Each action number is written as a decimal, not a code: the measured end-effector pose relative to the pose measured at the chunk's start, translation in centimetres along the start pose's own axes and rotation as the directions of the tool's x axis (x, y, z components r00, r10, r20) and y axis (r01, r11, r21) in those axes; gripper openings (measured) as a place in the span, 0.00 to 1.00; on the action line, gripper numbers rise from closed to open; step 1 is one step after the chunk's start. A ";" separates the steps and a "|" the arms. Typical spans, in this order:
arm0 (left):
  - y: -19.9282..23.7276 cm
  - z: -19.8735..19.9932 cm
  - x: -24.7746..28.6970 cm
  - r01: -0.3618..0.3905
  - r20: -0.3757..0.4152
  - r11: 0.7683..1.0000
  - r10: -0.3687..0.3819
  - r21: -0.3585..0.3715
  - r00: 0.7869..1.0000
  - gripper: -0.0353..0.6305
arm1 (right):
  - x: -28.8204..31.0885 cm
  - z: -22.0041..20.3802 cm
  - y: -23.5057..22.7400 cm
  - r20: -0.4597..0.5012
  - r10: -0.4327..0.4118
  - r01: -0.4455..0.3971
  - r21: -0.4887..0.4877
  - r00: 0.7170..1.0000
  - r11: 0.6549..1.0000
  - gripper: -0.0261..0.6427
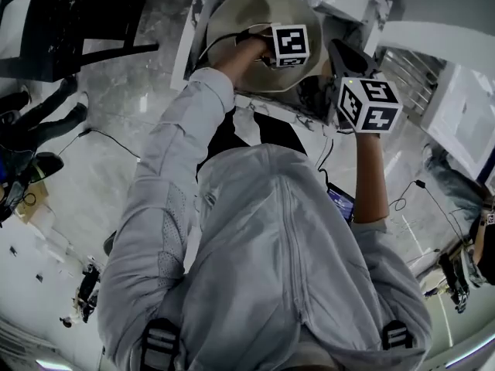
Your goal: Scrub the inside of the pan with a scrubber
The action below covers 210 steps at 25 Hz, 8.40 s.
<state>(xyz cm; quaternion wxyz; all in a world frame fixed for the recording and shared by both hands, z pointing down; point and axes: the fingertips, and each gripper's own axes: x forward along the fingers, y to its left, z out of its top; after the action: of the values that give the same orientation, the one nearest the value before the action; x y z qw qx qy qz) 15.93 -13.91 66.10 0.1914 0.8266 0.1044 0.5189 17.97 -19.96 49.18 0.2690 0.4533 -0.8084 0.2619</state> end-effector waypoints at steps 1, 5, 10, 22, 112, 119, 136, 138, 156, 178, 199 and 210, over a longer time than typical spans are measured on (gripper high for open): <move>-0.7 -0.2 0.2 0.019 -0.014 1.000 -0.019 0.013 1.000 0.15 | 0.4 0.2 0.0 -0.004 0.005 -0.006 -0.007 1.000 1.000 0.09; -3.4 -2.1 0.7 0.107 -0.081 0.994 -0.105 0.026 0.991 0.15 | 1.8 0.2 0.4 -0.029 0.036 -0.037 -0.026 0.999 0.999 0.09; -4.9 -5.2 1.1 0.183 -0.208 0.982 -0.170 0.047 0.963 0.15 | 3.6 -0.2 0.5 -0.054 0.058 -0.060 -0.041 0.997 0.997 0.09; -4.1 -14.1 0.4 0.154 -0.546 0.986 -0.098 0.057 0.832 0.15 | 5.6 -0.8 2.4 -0.075 0.113 -0.117 -0.057 0.991 0.991 0.09; 10.4 -10.4 -2.1 -0.468 -0.336 0.875 0.480 0.120 0.810 0.15 | 1.3 -3.4 -1.3 -0.036 0.060 -0.059 0.017 0.998 0.998 0.09; 6.5 -8.2 -0.7 -0.345 -0.288 0.933 0.361 0.105 0.887 0.15 | -1.5 -1.8 -1.0 -0.016 0.032 -0.033 -0.038 0.999 0.999 0.09; -6.6 -10.5 0.7 0.135 -0.293 0.990 -0.138 -0.029 0.946 0.15 | -8.5 -4.6 5.3 0.013 -0.079 0.079 -0.028 0.997 0.996 0.09; -7.5 -10.1 0.2 0.180 -0.269 0.982 -0.187 -0.051 0.945 0.15 | -9.4 -5.1 5.8 0.023 -0.099 0.099 -0.007 0.995 0.995 0.09; -13.3 -6.9 -7.7 0.288 0.005 0.957 -0.288 -0.025 0.958 0.15 | -16.8 -6.2 9.7 0.123 -0.224 0.223 0.024 0.967 0.975 0.09; -20.7 -7.2 -25.0 -0.369 0.611 0.904 0.420 -0.217 0.671 0.15 | -24.2 -1.2 21.2 0.337 -0.278 0.296 -0.002 0.899 0.955 0.09; -34.5 -9.4 -40.0 -0.626 0.809 0.716 0.544 -0.309 0.223 0.15 | -33.2 3.0 28.1 0.528 -0.354 0.439 -0.041 0.772 0.897 0.09; -37.5 -10.8 -44.9 -0.721 0.803 0.600 0.587 -0.348 0.101 0.15 | -35.9 5.5 30.9 0.604 -0.333 0.467 -0.075 0.724 0.881 0.09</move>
<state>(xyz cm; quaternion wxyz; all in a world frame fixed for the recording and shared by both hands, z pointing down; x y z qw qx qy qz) -12.56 5.63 17.64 -0.0904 0.9311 -0.3505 0.0449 5.87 11.56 15.52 0.1116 0.6421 -0.7572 -0.0436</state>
